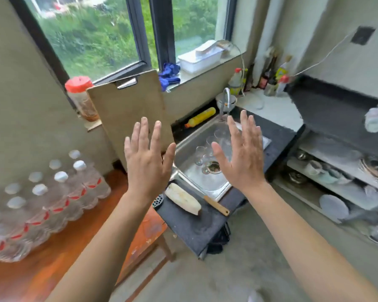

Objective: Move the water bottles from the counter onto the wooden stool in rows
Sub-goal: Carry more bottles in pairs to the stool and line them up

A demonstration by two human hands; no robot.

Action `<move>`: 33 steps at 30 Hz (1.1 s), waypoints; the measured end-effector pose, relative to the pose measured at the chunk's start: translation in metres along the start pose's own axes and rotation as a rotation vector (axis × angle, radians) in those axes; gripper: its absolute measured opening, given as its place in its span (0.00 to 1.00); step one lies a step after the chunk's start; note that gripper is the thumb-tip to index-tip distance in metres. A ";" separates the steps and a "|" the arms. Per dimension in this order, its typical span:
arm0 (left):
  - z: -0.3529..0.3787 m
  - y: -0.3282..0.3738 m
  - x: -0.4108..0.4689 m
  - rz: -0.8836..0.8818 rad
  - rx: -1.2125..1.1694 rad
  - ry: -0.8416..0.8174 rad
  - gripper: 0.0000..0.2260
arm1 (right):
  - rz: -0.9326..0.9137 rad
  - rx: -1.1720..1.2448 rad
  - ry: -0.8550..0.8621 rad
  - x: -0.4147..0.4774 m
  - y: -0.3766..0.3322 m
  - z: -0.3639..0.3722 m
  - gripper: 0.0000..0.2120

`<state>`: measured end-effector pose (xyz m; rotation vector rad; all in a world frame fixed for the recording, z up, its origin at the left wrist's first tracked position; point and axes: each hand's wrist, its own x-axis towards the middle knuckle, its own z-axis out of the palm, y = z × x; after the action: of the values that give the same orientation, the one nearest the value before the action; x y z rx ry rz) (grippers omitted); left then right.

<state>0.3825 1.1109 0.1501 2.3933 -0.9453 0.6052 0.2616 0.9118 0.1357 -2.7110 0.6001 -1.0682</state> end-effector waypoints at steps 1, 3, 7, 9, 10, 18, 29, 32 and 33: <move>0.010 0.026 0.003 0.035 -0.014 -0.002 0.27 | 0.022 -0.015 0.011 -0.003 0.023 -0.014 0.34; 0.033 0.083 0.013 0.099 -0.044 -0.014 0.27 | 0.065 -0.053 0.039 -0.010 0.076 -0.044 0.34; 0.092 0.214 0.031 0.204 -0.125 -0.029 0.28 | 0.167 -0.126 0.102 -0.028 0.202 -0.109 0.34; 0.122 0.281 0.038 0.236 -0.170 -0.040 0.27 | 0.211 -0.151 0.124 -0.037 0.265 -0.139 0.34; 0.134 0.307 0.041 0.244 -0.189 -0.045 0.27 | 0.222 -0.159 0.130 -0.040 0.289 -0.151 0.34; 0.225 0.534 0.073 0.430 -0.279 -0.150 0.28 | 0.396 -0.238 0.169 -0.062 0.499 -0.243 0.35; 0.395 0.708 0.149 0.548 -0.372 -0.279 0.29 | 0.530 -0.341 0.134 -0.038 0.709 -0.258 0.35; 0.448 0.760 0.189 0.554 -0.426 -0.306 0.29 | 0.569 -0.402 0.104 -0.010 0.775 -0.263 0.35; 0.465 0.778 0.204 0.544 -0.445 -0.323 0.29 | 0.583 -0.417 0.093 0.002 0.798 -0.265 0.34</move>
<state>0.0609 0.2400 0.1183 1.8590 -1.6960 0.1514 -0.1621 0.1871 0.0949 -2.5136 1.6616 -0.9874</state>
